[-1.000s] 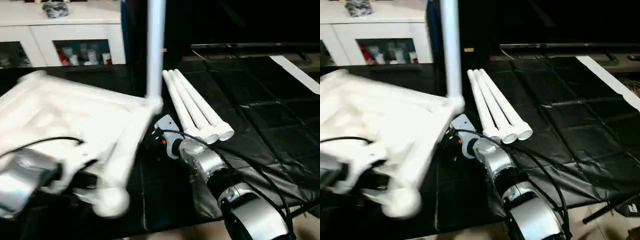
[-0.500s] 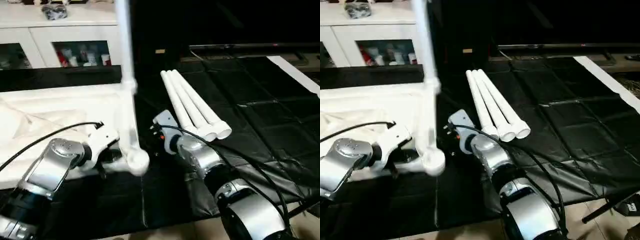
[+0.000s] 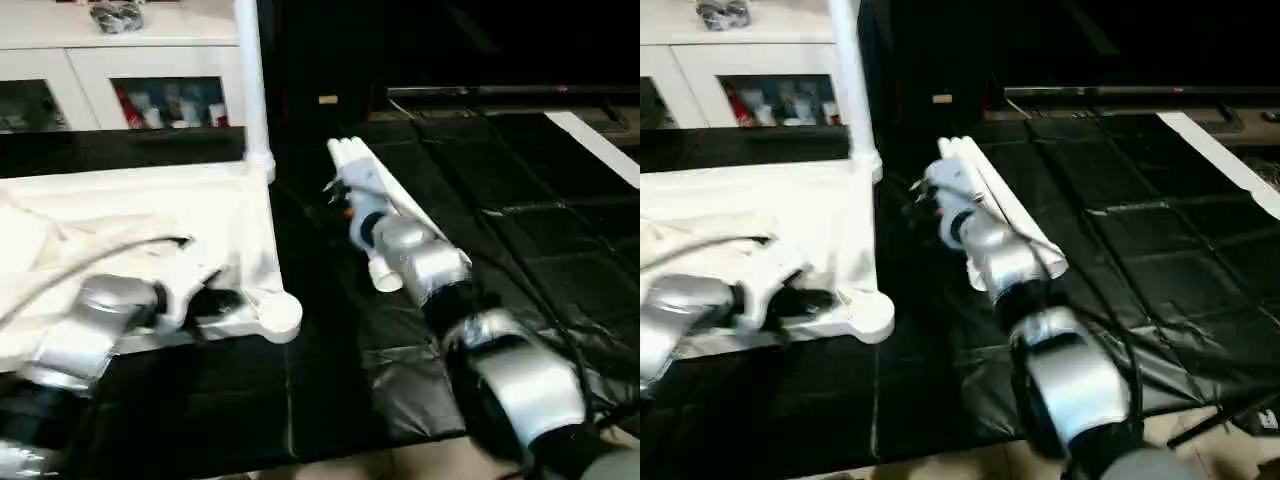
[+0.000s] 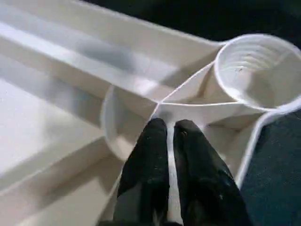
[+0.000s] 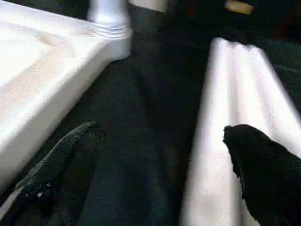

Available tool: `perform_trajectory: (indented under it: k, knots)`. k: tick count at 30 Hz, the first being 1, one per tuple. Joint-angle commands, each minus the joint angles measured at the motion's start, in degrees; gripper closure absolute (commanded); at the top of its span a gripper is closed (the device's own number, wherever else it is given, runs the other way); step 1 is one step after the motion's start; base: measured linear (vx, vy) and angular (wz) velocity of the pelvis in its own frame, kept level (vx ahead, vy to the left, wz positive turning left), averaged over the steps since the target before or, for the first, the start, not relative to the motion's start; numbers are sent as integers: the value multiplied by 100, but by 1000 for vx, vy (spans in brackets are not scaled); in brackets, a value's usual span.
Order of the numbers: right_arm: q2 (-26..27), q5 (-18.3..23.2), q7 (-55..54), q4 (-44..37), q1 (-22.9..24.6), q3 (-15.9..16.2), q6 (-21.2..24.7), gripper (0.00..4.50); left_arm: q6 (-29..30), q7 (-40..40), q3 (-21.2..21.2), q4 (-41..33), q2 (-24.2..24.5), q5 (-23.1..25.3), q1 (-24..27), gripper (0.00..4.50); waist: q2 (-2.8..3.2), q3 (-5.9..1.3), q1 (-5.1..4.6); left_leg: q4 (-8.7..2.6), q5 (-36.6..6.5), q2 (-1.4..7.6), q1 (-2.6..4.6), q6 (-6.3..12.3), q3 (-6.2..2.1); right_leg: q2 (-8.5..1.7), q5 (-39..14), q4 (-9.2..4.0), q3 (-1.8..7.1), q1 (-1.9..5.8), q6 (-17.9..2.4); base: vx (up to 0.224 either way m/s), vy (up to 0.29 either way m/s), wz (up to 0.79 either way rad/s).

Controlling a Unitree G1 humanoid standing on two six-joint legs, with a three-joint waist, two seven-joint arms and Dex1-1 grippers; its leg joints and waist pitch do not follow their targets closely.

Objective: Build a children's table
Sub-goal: Pick table leg

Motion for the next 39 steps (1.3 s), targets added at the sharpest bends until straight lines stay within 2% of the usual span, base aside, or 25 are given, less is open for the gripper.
perform_trajectory:
  k: [1,2,3,5,9,10,14,17,22,24,25,27,28,31,39]
  knots:
    - [-65,-10,-195,282,-173,-110,212,0,58,-174,178,-275,174,-144,65,374,85,-383,7,-372,-1283,160,85,-232,-48,-409,-920,-383,308,265,-1139,0,0,0]
    - [-83,-5,-186,414,-229,-130,287,0,101,-273,246,-395,258,-238,106,370,87,-386,6,-367,-1295,164,79,-237,-49,-416,-916,-373,309,272,-1134,0,0,0]
    - [-92,-10,-172,518,-265,-135,346,0,145,-370,298,-512,330,-325,142,361,60,-385,4,-368,-1291,161,69,-231,-51,-429,-966,-365,311,284,-1144,0,0,0]
    - [-95,-38,-154,681,-318,-142,415,0,269,-490,368,-739,406,-501,173,347,62,-374,4,-364,-1284,164,72,-230,-40,-422,-965,-369,317,271,-1149,0,0,0]
    - [-74,-33,-92,856,-373,-176,495,0,407,-514,379,-938,390,-635,174,326,43,-368,20,-366,-1291,175,77,-247,-33,-428,-1030,-370,320,272,-1130,0,0,0]
    - [-57,-1,-54,932,-395,-212,541,0,458,-500,361,-1012,363,-669,169,301,42,-363,25,-367,-1329,177,78,-257,-36,-428,-1116,-373,318,266,-1115,0,0,0]
    - [-30,-37,-132,1125,-435,-215,740,0,545,-468,315,-1129,334,-725,193,284,37,-356,40,-370,-1381,178,81,-305,-37,-427,-1253,-384,321,258,-1048,0,0,0]
    - [-25,33,-315,1205,-427,-355,815,0,586,-467,280,-1183,353,-749,221,249,32,-358,47,-370,-1361,178,82,-341,-37,-427,-1231,-377,323,254,-1021,0,0,0]
    - [-6,128,-257,1346,-386,-502,1101,54,690,-458,242,-1279,382,-811,252,204,33,-373,59,-366,-1276,176,85,-360,-36,-408,-886,-340,315,263,-1063,0,0,0]
    - [-9,178,-232,1387,-374,-558,1194,69,716,-461,222,-1300,384,-825,247,197,30,-370,63,-367,-1317,177,90,-365,-33,-412,-907,-347,315,260,-1069,0,0,0]
    - [-21,190,-218,1413,-364,-574,1254,85,741,-464,205,-1317,375,-834,235,173,23,-367,64,-369,-1386,176,96,-383,-35,-410,-993,-351,315,259,-1070,0,0,0]
    - [-32,181,-203,1437,-356,-600,1318,90,775,-476,185,-1340,366,-845,225,165,20,-351,66,-375,-1487,173,92,-400,-40,-416,-1183,-372,316,257,-1033,0,0,0]
    - [-37,170,-191,1446,-353,-609,1350,113,792,-487,173,-1352,365,-852,222,153,29,-352,66,-375,-1528,174,97,-413,-42,-421,-1264,-380,319,255,-1008,0,0,0]
    - [-53,147,-157,1470,-346,-639,1468,135,824,-500,143,-1380,352,-871,209,123,27,-351,69,-377,-1584,174,110,-432,-48,-419,-1384,-389,316,245,-981,0,0,0]
    - [-123,37,15,1546,-331,-591,1872,208,792,-411,123,-1337,258,-926,91,56,24,-363,75,-373,-1516,173,101,-447,-50,-411,-1217,-369,310,258,-1012,0,0,0]
